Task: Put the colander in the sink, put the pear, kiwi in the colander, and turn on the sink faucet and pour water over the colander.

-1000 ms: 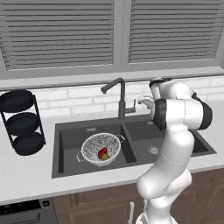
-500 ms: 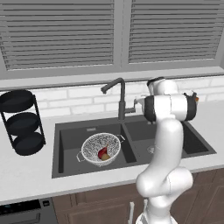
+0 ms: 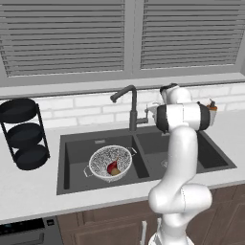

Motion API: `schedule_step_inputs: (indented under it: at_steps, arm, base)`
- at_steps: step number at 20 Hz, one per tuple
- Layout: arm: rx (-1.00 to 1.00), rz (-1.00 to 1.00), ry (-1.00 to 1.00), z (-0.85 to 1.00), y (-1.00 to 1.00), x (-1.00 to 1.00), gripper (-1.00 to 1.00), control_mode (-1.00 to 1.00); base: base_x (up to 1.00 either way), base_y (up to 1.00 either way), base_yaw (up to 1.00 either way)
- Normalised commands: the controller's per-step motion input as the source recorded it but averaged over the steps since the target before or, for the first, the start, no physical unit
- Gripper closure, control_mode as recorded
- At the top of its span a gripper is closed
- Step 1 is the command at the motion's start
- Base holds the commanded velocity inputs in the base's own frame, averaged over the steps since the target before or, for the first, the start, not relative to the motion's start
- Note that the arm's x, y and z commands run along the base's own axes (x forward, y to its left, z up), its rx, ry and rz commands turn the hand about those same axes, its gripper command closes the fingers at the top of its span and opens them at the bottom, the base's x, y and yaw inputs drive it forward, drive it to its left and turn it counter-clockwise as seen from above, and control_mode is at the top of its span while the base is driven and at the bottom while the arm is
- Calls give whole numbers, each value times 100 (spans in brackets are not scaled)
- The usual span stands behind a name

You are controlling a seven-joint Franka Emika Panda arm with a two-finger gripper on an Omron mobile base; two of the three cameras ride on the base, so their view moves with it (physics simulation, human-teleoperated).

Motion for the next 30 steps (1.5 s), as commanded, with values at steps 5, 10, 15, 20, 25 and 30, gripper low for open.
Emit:
schedule_step_inputs:
  at_steps: [5, 10, 15, 20, 25, 30]
  arm:
    - [0, 3, 1, -24, 11, 24, -100, -100]
    - [0, 3, 0, -13, 18, 0, -100, -100]
    - [0, 0, 1, -16, 6, 3, -100, -100]
    - [0, 0, 2, -21, 0, 25, -100, -100]
    - [0, 0, 3, -24, 0, 39, -100, -100]
    - [0, 0, 3, -24, 0, 34, 100, -100]
  base:
    - [0, 0, 0]
    - [0, 0, 0]
    - [0, 0, 0]
    - [0, 0, 0]
    - [0, 0, 0]
    - [0, 0, 0]
